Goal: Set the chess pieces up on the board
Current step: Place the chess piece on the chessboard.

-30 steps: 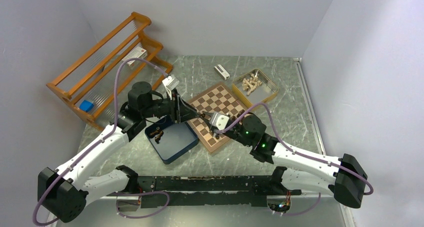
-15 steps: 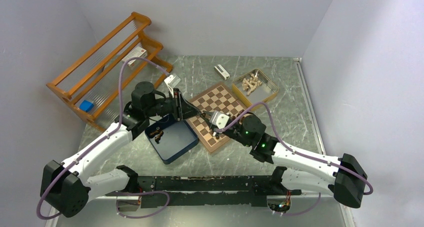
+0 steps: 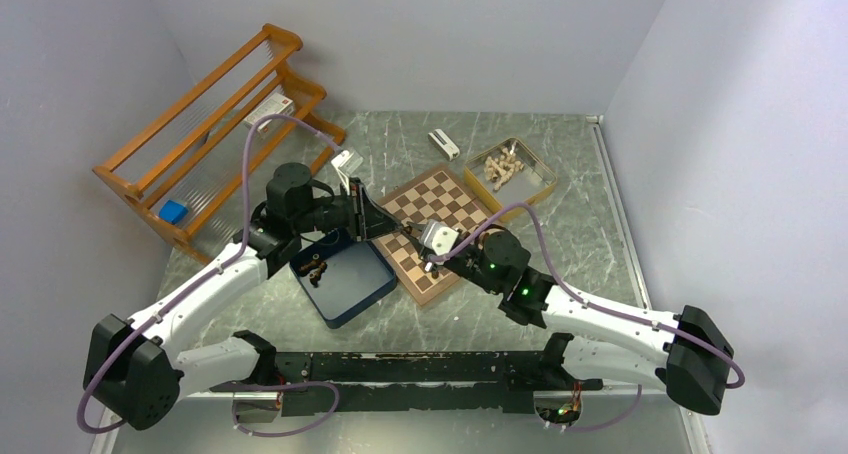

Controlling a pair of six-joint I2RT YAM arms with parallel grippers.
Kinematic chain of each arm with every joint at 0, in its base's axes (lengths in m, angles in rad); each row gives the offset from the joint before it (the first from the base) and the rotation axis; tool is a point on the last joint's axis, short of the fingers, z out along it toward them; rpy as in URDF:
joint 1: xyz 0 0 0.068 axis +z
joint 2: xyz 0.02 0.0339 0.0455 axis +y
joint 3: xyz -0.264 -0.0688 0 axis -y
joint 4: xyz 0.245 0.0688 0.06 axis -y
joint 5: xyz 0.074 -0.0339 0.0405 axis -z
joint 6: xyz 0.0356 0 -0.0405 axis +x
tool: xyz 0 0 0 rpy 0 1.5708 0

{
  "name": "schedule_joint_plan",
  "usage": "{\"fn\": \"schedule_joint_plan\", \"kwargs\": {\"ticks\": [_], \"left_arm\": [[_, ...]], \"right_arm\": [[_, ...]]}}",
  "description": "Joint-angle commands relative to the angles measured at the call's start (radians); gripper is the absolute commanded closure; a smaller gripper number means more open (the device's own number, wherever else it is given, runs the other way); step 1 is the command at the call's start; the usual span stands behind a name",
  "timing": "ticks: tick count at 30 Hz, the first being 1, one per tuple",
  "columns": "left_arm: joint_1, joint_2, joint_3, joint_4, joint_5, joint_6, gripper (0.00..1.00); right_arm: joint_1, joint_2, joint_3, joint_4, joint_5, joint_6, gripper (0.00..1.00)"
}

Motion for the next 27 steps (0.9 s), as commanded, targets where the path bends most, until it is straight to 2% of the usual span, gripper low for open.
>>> {"fn": "schedule_joint_plan", "kwargs": {"ticks": [1,6,11,16,20,24,27], "left_arm": [[0.001,0.001,0.012,0.007,0.030,0.001,0.73],[0.000,0.002,-0.002,0.048,0.046,-0.027,0.76],[-0.001,0.002,-0.002,0.051,0.049,0.001,0.87],[-0.002,0.004,0.007,0.031,0.048,0.030,0.95],[-0.002,0.012,0.023,-0.009,0.040,0.073,0.95],[-0.001,0.025,0.053,-0.080,0.009,0.138,0.95],[-0.002,0.030,0.071,-0.136,-0.029,0.202,0.95]], "right_arm": [[-0.002,-0.001,-0.007,0.051,0.017,0.012,1.00],[-0.002,0.005,0.000,0.041,0.012,0.011,1.00],[-0.002,0.007,-0.006,0.035,-0.004,0.015,0.98],[-0.002,-0.002,-0.026,0.023,0.012,0.040,0.81],[-0.002,-0.021,-0.039,0.006,0.072,0.073,0.66],[-0.003,-0.046,-0.037,-0.048,0.098,0.119,0.39],[-0.004,-0.071,-0.039,-0.095,0.137,0.180,0.32]]}}
